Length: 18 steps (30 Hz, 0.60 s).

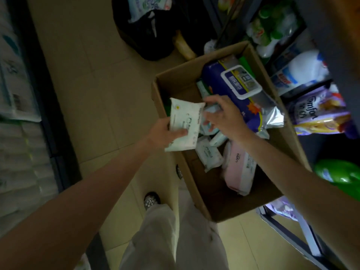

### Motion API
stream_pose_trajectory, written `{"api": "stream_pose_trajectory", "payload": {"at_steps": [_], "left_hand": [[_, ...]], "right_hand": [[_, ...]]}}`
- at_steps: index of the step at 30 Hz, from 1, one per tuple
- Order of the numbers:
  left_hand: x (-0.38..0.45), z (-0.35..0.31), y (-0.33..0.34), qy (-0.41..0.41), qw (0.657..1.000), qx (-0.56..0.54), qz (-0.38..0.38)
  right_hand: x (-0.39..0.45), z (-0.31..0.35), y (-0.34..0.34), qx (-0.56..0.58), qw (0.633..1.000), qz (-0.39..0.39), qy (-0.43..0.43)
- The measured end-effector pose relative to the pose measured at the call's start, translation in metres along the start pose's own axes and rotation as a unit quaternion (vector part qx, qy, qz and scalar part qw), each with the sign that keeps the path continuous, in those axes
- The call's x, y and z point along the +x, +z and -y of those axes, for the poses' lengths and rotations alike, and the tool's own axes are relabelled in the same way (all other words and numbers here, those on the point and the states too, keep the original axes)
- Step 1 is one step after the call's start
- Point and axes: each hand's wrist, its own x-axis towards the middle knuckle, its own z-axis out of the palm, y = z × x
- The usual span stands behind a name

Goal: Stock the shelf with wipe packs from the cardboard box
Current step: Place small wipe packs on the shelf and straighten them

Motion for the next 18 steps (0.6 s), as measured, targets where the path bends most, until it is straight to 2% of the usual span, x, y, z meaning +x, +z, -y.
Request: {"api": "stream_pose_trajectory", "payload": {"at_steps": [1, 2, 4, 6, 7, 10, 14, 18], "left_hand": [[0.000, 0.004, -0.003, -0.014, 1.000, 0.002, -0.010], [-0.001, 0.008, -0.007, -0.028, 0.999, 0.004, -0.020], [-0.002, 0.016, -0.013, -0.046, 0.998, 0.003, -0.031], [-0.003, 0.023, -0.015, -0.049, 0.998, 0.003, -0.034], [-0.003, 0.026, -0.015, -0.051, 0.998, -0.003, -0.037], [-0.002, 0.034, -0.013, -0.054, 0.997, -0.027, -0.044], [0.000, 0.040, -0.007, -0.039, 0.999, -0.004, -0.034], [-0.007, 0.034, -0.002, -0.022, 0.999, 0.022, -0.045]], "right_hand": [[-0.008, -0.017, 0.004, -0.115, 0.992, -0.050, -0.033], [-0.016, -0.034, 0.009, -0.247, 0.966, -0.053, -0.047], [-0.030, -0.069, 0.025, -0.462, 0.883, 0.088, 0.007], [-0.036, -0.095, 0.049, -0.542, 0.816, 0.184, 0.082], [-0.035, -0.110, 0.061, -0.555, 0.804, 0.183, 0.108], [-0.022, -0.147, 0.092, -0.576, 0.788, 0.112, 0.184], [-0.022, -0.163, 0.108, -0.566, 0.805, 0.001, 0.176], [-0.033, -0.156, 0.098, -0.427, 0.874, 0.069, 0.220]]}}
